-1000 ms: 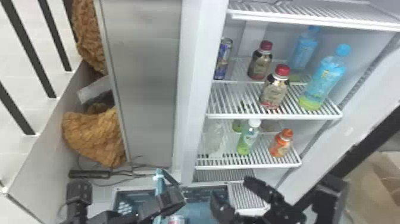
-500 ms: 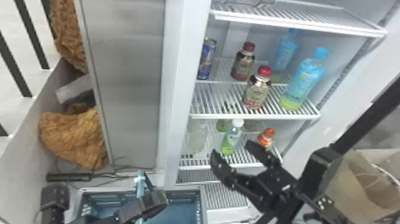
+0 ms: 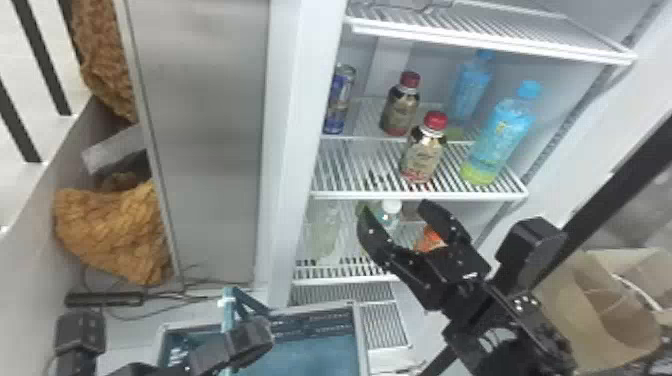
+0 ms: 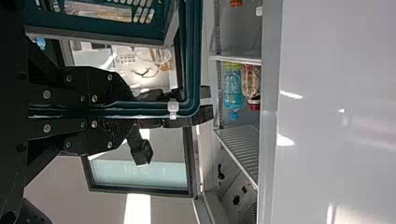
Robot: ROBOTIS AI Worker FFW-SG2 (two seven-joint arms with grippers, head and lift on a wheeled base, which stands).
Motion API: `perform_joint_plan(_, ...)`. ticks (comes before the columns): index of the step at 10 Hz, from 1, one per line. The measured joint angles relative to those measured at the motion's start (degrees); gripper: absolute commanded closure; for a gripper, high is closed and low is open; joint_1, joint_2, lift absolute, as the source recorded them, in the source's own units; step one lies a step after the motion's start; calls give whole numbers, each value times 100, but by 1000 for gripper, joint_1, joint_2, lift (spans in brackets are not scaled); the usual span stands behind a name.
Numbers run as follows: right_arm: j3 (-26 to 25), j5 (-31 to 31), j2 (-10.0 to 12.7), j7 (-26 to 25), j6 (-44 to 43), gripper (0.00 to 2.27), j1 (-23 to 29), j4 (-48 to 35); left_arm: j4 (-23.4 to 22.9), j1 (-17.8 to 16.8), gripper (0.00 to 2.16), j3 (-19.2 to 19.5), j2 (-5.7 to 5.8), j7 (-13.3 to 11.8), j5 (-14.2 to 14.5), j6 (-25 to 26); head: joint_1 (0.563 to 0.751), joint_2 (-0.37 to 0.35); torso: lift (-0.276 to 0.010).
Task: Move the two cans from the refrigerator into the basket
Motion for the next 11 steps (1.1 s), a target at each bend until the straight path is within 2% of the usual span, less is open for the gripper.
perform_joint_plan(8, 446, 103, 40, -850, -586, 99, -1281, 1181, 0, -14, 1191, -32, 48, 0, 18, 0, 695, -250, -31)
perform_joint_plan(11, 657, 126, 47, -958, -754, 96, -1910, 1856, 0, -14, 1191, -43, 49, 0, 23, 4, 695, -231, -31)
